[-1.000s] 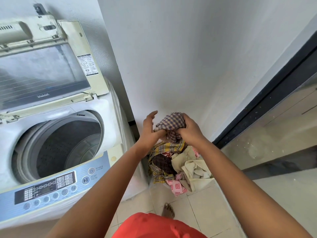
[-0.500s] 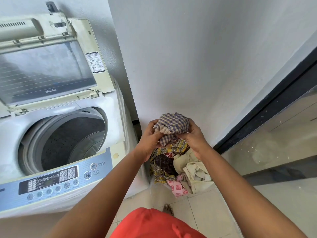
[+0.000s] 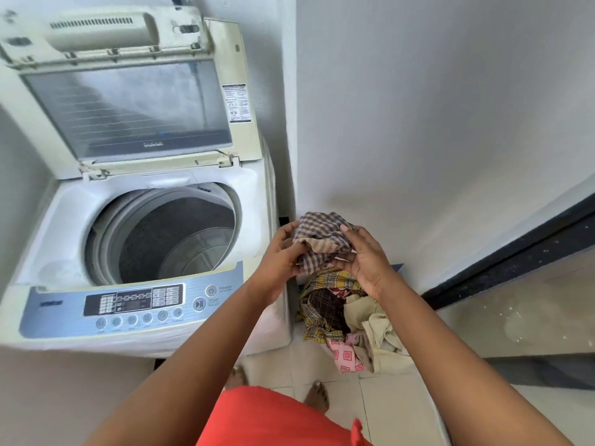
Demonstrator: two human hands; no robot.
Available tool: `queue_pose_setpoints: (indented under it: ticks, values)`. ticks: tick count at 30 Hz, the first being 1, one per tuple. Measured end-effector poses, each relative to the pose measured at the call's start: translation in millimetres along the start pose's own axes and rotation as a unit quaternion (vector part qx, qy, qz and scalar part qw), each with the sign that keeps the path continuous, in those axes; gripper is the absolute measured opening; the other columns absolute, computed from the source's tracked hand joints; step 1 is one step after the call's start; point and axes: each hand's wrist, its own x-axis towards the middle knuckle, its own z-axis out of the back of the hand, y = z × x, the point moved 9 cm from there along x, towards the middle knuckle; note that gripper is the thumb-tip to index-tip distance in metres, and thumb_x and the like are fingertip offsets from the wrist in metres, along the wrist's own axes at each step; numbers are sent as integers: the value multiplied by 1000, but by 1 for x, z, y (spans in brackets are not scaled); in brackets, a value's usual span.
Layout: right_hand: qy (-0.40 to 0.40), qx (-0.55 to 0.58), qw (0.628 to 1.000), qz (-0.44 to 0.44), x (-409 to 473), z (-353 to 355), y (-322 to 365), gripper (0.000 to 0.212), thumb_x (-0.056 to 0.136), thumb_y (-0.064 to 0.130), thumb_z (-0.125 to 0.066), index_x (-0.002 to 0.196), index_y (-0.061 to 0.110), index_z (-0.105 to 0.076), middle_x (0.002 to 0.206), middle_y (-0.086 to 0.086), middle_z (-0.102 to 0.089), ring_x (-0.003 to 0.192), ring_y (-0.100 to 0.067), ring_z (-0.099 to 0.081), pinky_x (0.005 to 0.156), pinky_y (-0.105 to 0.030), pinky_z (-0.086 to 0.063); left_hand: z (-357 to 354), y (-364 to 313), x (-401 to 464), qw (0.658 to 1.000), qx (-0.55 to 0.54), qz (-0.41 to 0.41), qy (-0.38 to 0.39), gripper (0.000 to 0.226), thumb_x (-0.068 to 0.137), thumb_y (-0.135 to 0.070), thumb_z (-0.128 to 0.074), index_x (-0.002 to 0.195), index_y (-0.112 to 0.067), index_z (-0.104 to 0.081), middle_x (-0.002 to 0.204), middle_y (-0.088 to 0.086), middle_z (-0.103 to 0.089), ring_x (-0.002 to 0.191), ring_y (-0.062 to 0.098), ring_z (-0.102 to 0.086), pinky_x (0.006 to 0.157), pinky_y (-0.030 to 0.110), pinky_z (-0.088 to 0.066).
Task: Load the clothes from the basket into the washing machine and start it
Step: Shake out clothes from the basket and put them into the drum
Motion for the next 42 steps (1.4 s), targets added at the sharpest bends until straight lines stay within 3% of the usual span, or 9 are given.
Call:
queue_pose_setpoints:
  ticks: [3,8,12,18,22,25,28,34,42]
  values:
    - [18,-13,1000,-7,8,-27,-5,7,96,20,-61,102,15,-60,100,-10,-70,86,-24,-69,71,-40,-60,28,-7,-1,999,-41,-2,-31,40,95,-4,-54,126,-28,-50,109,9,-69,89,19,-67,78,37,-54]
    - [36,-25,999,-26,25,-88,-23,11,96,18,-61,106,14,-57,102,-10,-70,90,-25,-69,84,-44,-59,94,-18,1,994,-51,-2,-98,14,97,-10,-56,107,-17,-51,91,9,-69,77,19,-65,69,31,-51]
    - [27,-67,997,-24,37,-140,-47,10,95,18,-63,101,19,-54,107,-11,-67,88,-22,-68,73,-36,-60,155,-31,0,990,-42,-9,-135,15,98,-12,-56,112,-9,-53,97,15,-68,87,26,-65,88,44,-52]
    - [20,-204,979,-12,52,-202,-78,13,94,24,-65,97,20,-53,109,-12,-67,94,-23,-67,73,-35,-58,234,-38,-1,985,-7,4,-172,18,105,-20,-46,114,-8,-56,104,13,-68,90,19,-65,83,33,-54]
    - [4,-294,956,-10,68,-228,-101,26,85,39,-67,106,24,-58,108,-2,-67,100,-22,-67,90,-47,-56,277,-31,5,979,26,50,-198,20,105,-20,-46,117,-8,-57,118,23,-67,96,26,-65,88,42,-54]
    - [11,-365,931,0,77,-249,-111,21,93,25,-62,114,21,-58,109,0,-68,100,-20,-65,91,-39,-53,304,-23,10,973,58,87,-207,20,105,-14,-43,119,-11,-56,120,24,-66,95,26,-64,76,36,-54]
    - [33,-434,900,10,86,-266,-122,25,95,16,-58,120,19,-57,114,-1,-66,100,-18,-61,83,-29,-47,320,-17,11,968,71,137,-197,29,100,-4,-42,125,-11,-54,109,18,-68,84,23,-65,69,33,-54]
    - [66,-539,837,-68,106,-282,-159,44,92,10,-53,135,20,-52,128,-10,-62,111,-27,-60,93,-34,-49,342,-3,12,950,136,232,-159,28,96,-5,-45,117,-21,-56,84,5,-57,67,16,-49,67,31,-42]
    - [93,-565,814,-94,115,-293,-175,47,93,8,-50,140,12,-50,127,-17,-63,111,-29,-60,91,-25,-43,356,0,19,943,150,254,-154,25,96,-14,-55,120,-15,-55,106,7,-57,97,27,-55,80,40,-50]
